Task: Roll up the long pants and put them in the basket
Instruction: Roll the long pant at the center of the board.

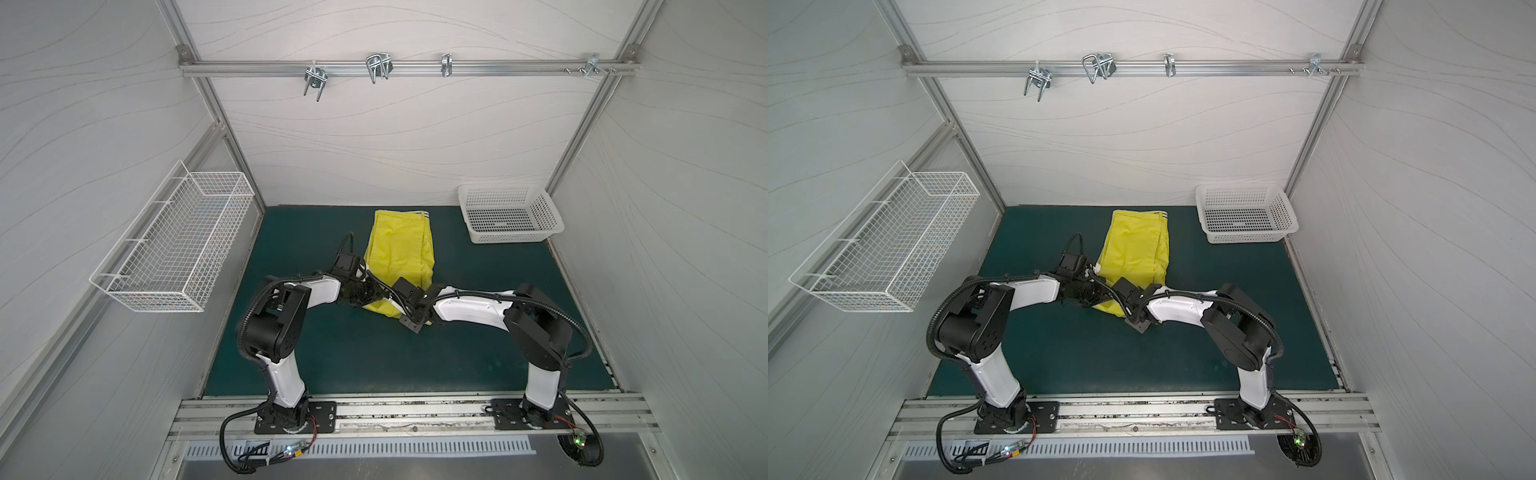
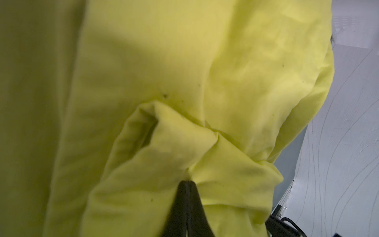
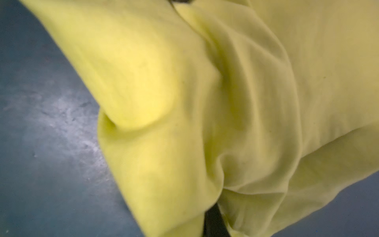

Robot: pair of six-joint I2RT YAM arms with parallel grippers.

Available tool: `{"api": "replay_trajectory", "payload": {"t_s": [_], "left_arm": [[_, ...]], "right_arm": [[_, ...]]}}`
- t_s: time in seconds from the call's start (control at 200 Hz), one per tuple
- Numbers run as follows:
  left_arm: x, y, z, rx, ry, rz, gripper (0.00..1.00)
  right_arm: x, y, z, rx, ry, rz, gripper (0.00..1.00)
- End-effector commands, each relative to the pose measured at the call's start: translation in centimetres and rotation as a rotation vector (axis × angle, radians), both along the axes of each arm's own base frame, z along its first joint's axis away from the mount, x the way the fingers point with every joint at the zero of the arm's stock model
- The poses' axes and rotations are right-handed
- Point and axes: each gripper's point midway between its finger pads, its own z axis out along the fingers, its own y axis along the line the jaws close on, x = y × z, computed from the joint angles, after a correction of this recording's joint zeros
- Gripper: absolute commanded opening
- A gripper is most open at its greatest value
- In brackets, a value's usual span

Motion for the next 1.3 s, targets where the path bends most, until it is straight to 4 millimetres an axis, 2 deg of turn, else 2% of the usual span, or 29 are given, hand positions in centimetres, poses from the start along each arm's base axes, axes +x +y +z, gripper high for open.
{"api": "replay_trajectory", "payload": {"t_s": [0.0,0.085,0.19,0.31,0.43,0.58,0.71,0.881,0.961,1.096,1.296], "left_arm": [[-2.2,0.6,1.4,0.005,0.050,0.013,0.00],[-2.7,0.9,3.9,0.014,0.028,0.023,0.00],[-3.9,1.9,7.0,0.112,-0.023,0.022,0.00],[-5.2,2.0,10.5,0.147,-0.109,0.023,0.00],[-6.6,2.9,12.3,0.158,-0.146,0.049,0.00],[-8.3,4.2,13.9,0.173,-0.198,0.071,0.00],[-8.8,4.7,14.0,0.190,-0.223,0.078,0.00],[-8.2,4.2,12.5,0.196,-0.194,0.069,0.00],[-7.3,3.7,11.9,0.200,-0.198,0.061,0.00],[-4.9,3.0,11.5,0.228,-0.233,0.051,0.00],[-1.1,1.4,10.3,0.272,-0.230,0.018,0.00]], "right_arm": [[-2.5,-0.5,0.2,0.056,0.149,0.012,0.00],[-4.6,-0.5,1.8,0.103,0.246,0.010,0.00],[-7.1,-0.2,3.9,0.158,0.372,0.000,0.00],[-9.3,0.6,6.7,0.251,0.494,-0.008,0.00],[-11.3,1.5,9.4,0.327,0.650,-0.014,0.00],[-12.2,3.0,12.2,0.487,0.835,-0.027,0.00],[-11.4,3.8,14.4,0.667,0.988,-0.054,0.00],[-8.1,3.1,13.8,0.821,1.122,-0.165,0.00],[-6.8,2.5,12.6,0.847,1.160,-0.222,0.00],[-6.0,2.4,11.1,0.851,1.205,-0.256,0.00],[-4.5,2.6,10.1,0.853,1.218,-0.278,0.00]]}}
